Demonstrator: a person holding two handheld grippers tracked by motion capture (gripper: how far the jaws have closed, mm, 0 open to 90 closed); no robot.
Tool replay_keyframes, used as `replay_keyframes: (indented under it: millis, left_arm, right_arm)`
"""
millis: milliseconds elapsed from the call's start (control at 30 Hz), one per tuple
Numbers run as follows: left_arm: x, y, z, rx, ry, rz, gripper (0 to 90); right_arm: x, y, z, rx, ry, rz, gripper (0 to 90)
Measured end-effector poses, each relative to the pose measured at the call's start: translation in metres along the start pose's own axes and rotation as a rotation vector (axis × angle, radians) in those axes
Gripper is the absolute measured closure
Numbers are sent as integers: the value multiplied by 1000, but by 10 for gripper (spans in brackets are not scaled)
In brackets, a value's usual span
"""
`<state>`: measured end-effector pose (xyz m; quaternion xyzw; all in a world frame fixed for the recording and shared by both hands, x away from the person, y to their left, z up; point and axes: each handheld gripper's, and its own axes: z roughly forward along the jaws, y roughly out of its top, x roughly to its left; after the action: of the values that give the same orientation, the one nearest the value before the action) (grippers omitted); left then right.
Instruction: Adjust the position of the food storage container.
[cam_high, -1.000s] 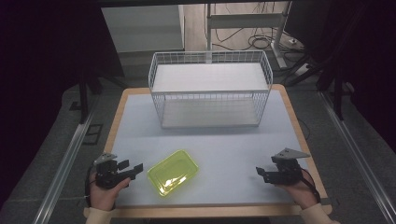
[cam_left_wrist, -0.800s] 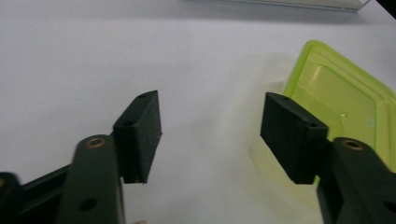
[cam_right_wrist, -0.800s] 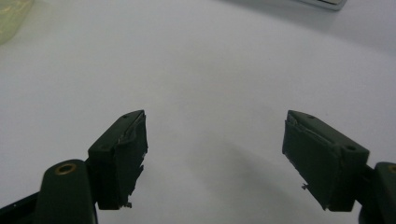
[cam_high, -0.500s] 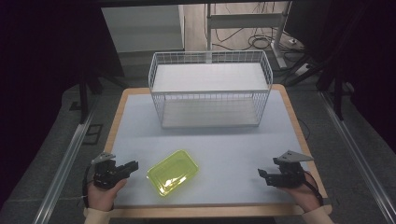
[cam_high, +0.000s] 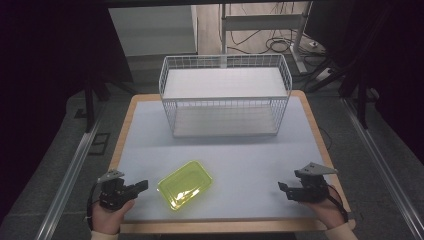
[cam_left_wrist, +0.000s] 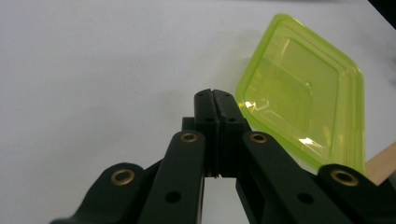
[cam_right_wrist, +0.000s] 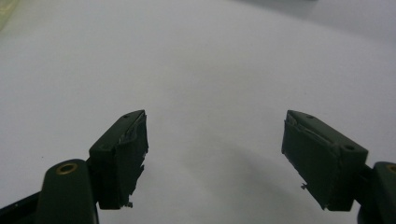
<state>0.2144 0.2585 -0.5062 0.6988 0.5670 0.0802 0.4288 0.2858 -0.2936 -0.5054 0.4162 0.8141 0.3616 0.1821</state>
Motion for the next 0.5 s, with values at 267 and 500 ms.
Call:
replay_keyframes:
  millis: [267, 500]
  left_arm:
    - [-4, -3, 3, 30, -7, 14, 896]
    - [-6, -3, 14, 64, -10, 21, 896]
  right_arm:
    - [0, 1, -2, -3, -10, 3, 226]
    - [-1, 1, -1, -1, -15, 9, 227]
